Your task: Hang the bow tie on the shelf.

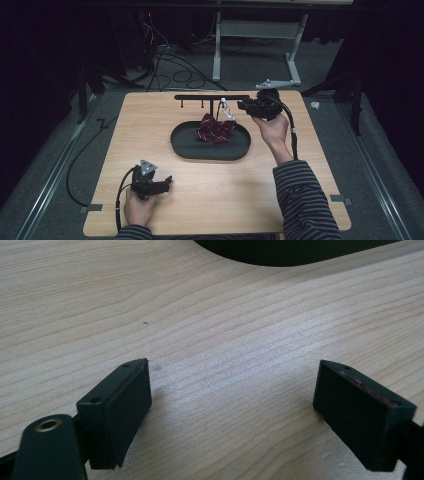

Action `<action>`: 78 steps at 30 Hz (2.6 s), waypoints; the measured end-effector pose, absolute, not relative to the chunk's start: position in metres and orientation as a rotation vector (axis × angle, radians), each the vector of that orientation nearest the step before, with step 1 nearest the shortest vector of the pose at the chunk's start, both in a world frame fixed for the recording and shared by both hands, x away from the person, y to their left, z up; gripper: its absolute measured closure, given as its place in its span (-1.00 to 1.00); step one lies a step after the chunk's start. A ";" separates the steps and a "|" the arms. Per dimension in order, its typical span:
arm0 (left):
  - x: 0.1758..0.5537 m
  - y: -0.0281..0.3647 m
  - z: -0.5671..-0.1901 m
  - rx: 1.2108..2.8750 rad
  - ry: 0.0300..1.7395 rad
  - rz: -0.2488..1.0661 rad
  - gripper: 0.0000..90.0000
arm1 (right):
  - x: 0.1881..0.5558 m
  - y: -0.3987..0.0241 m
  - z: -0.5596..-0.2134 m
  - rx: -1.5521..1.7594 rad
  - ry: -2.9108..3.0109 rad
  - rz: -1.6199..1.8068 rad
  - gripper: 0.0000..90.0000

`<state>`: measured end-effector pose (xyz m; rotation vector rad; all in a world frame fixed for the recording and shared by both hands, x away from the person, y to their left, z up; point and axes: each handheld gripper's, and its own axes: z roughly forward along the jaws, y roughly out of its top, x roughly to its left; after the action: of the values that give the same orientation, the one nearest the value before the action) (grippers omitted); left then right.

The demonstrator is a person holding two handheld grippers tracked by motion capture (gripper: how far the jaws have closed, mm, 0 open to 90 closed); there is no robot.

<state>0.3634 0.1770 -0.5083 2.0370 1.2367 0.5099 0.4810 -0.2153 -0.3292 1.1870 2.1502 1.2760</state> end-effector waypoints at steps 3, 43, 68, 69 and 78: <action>0.363 0.177 -0.508 2.037 1.237 0.510 -0.65 | 0.479 -0.218 -0.329 1.198 2.146 1.280 0.55; 0.363 0.177 -0.508 2.036 1.237 0.510 -0.65 | 0.444 -0.258 -0.334 1.218 2.087 1.351 0.37; 0.363 0.177 -0.508 2.036 1.237 0.510 -0.65 | 0.424 -0.287 -0.345 1.271 2.043 1.359 0.32; 0.363 0.177 -0.508 2.036 1.237 0.510 -0.65 | 0.423 -0.288 -0.347 1.285 2.048 1.352 0.31; 0.363 0.177 -0.508 2.036 1.237 0.510 -0.65 | 0.418 -0.293 -0.355 1.310 2.050 1.354 0.29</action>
<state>0.3634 0.1769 -0.5083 2.0359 1.2366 0.5099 0.4181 -0.2932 -0.3554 1.3104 2.0502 1.3540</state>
